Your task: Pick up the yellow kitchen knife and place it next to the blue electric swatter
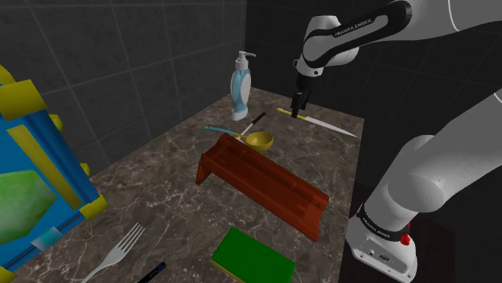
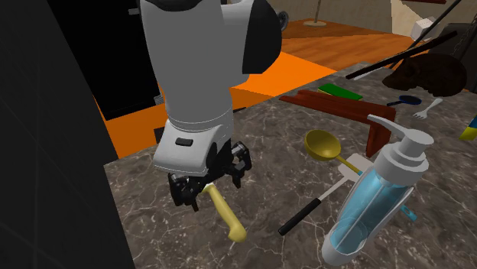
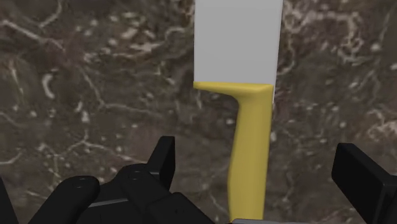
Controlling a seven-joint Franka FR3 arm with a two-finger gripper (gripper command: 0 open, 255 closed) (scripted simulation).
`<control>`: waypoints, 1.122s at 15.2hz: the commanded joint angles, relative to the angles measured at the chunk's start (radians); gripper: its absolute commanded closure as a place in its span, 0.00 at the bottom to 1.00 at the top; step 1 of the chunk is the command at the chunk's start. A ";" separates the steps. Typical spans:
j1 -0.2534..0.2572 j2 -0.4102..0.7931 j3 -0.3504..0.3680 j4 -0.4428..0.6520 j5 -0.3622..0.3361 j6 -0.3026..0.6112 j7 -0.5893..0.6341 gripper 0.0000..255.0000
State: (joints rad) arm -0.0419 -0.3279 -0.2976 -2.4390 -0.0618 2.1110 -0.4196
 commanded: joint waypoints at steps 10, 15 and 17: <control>0.000 0.001 0.000 -0.002 0.000 0.003 0.000 1.00; 0.000 0.001 0.000 -0.002 0.000 0.003 0.000 1.00; 0.000 -0.005 0.001 0.006 -0.001 -0.011 0.001 1.00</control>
State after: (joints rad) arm -0.0417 -0.3304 -0.2965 -2.4379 -0.0622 2.1076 -0.4183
